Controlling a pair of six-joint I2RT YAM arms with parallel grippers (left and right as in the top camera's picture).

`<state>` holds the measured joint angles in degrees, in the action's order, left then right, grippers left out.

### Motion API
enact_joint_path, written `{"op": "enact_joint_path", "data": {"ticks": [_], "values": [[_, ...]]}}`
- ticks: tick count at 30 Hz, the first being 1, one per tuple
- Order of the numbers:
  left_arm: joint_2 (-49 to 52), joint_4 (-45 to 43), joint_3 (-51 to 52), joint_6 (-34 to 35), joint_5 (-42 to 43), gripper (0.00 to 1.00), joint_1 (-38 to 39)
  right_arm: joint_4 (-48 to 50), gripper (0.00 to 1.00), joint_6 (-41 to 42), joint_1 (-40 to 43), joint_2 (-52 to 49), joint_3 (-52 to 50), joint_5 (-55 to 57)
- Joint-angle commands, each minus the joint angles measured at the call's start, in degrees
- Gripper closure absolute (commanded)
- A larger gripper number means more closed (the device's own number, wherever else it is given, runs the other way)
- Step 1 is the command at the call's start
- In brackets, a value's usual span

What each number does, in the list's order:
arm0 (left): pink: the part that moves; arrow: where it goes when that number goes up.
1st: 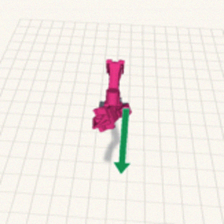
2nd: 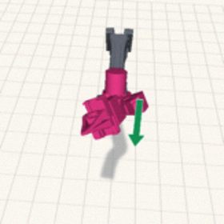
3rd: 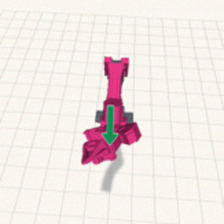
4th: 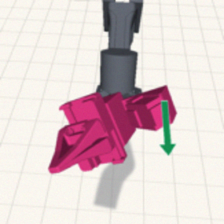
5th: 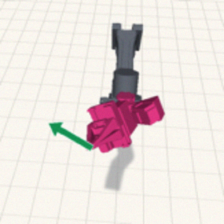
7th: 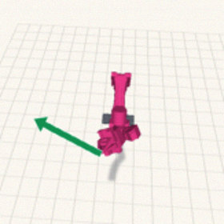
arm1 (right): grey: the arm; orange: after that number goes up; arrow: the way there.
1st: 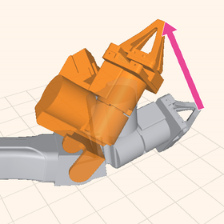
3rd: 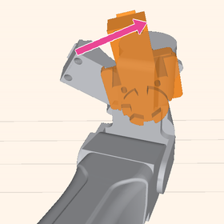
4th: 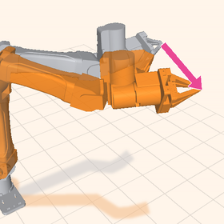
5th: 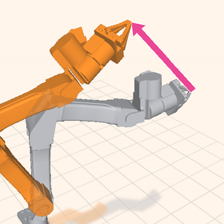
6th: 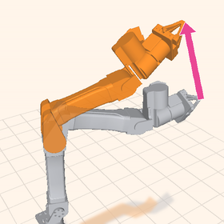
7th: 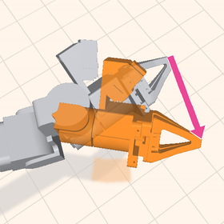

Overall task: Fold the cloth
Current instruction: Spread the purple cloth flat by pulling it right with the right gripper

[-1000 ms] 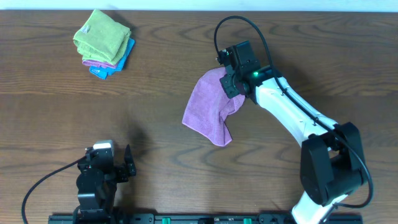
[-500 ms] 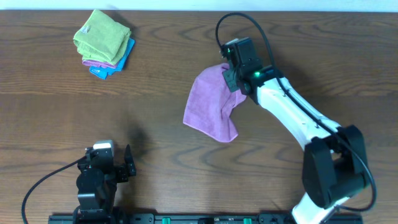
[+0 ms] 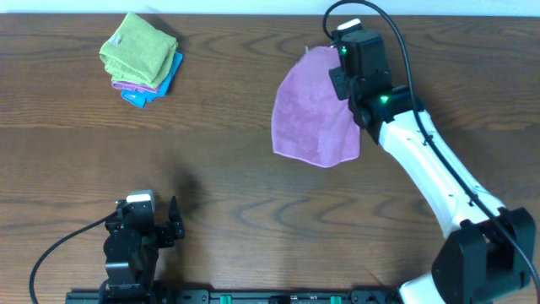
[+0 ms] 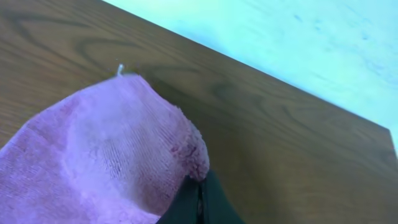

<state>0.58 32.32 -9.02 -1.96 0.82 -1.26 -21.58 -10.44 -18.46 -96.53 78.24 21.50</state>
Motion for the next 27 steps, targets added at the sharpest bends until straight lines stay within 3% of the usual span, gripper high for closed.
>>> {"op": "enact_joint_path", "data": {"ticks": [1,5,8,14,23,27], "values": [[-0.3,0.0,0.5,-0.7,-1.2,0.05,0.3,0.0,0.90,-1.4,2.9,-0.2,0.7,1.7],[-0.3,0.0,0.5,-0.7,-1.2,0.05,0.3,0.0,0.53,0.0,7.2,-0.2,0.7,2.2],[-0.3,0.0,0.5,-0.7,-1.3,0.05,0.3,-0.1,0.43,0.8,11.2,-0.2,0.7,2.7],[-0.3,0.0,0.5,-0.7,-1.2,0.05,0.3,-6.4,0.34,3.3,15.6,0.0,0.7,0.9],[-0.3,0.0,0.5,-0.7,-1.3,0.05,0.3,-28.1,0.27,16.0,16.2,0.7,0.7,-24.2],[-0.3,0.0,0.5,-0.7,-1.3,0.05,0.3,-32.3,0.26,16.4,17.8,0.7,-0.9,-31.3]]}}
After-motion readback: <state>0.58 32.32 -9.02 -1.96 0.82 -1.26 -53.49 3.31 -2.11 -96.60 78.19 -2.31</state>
